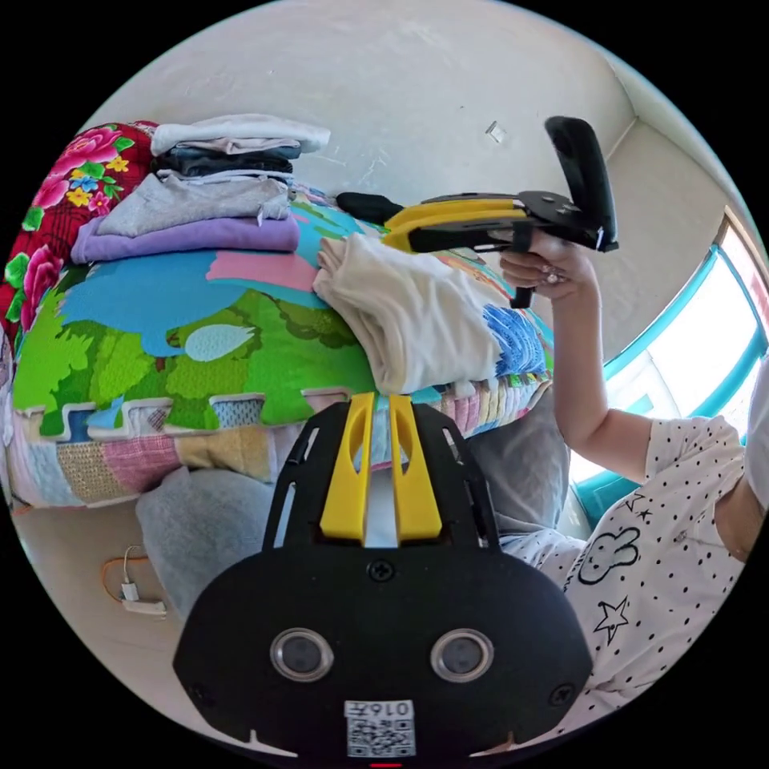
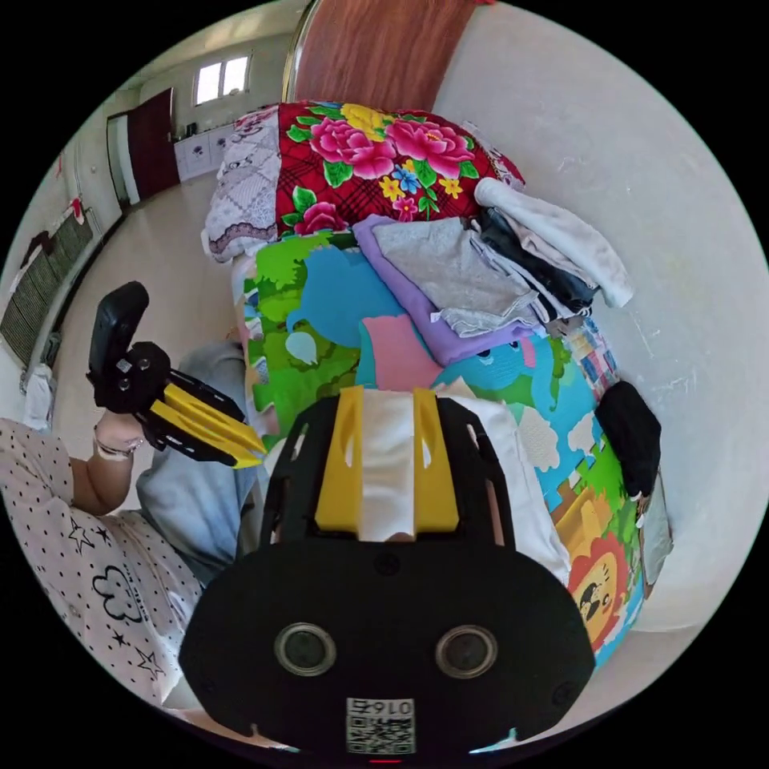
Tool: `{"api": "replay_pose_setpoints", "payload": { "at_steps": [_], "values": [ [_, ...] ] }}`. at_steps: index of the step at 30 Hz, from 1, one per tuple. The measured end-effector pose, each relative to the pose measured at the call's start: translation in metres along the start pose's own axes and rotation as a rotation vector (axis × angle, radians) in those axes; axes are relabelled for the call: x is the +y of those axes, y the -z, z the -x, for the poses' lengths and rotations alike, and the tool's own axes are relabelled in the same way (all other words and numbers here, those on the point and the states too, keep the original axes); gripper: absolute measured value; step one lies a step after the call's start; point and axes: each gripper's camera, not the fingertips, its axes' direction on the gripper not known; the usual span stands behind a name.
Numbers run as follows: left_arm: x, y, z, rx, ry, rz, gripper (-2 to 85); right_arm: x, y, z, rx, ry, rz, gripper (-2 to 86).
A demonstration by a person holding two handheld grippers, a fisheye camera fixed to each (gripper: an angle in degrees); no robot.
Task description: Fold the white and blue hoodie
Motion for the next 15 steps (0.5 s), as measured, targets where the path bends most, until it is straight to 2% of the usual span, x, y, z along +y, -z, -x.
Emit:
{"api": "replay_pose_setpoints", "payload": {
  "at_steps": [6,9,13,15],
  "values": [
    [-0.006,0.023,-0.027,0.016,-0.069,-0.134,2.6,0.041,-0.059,0.031,0.082,0.136,0.244,1.6],
    [-0.013,0.030,-0.056,0.017,-0.172,-0.161,2.8,0.060,-0.043,0.030,0.131,0.123,0.192,0.3],
    [-0.024,0.036,-0.087,-0.100,-0.270,-0.175,1.7,0.131,0.034,0.001,0.089,-0.109,-0.130,-0.3],
    [-0.036,0.037,-0.103,-0.145,-0.296,-0.197,0.2,0.176,0.055,-0.007,0.075,-0.199,-0.216,-0.3]
  ]
}}
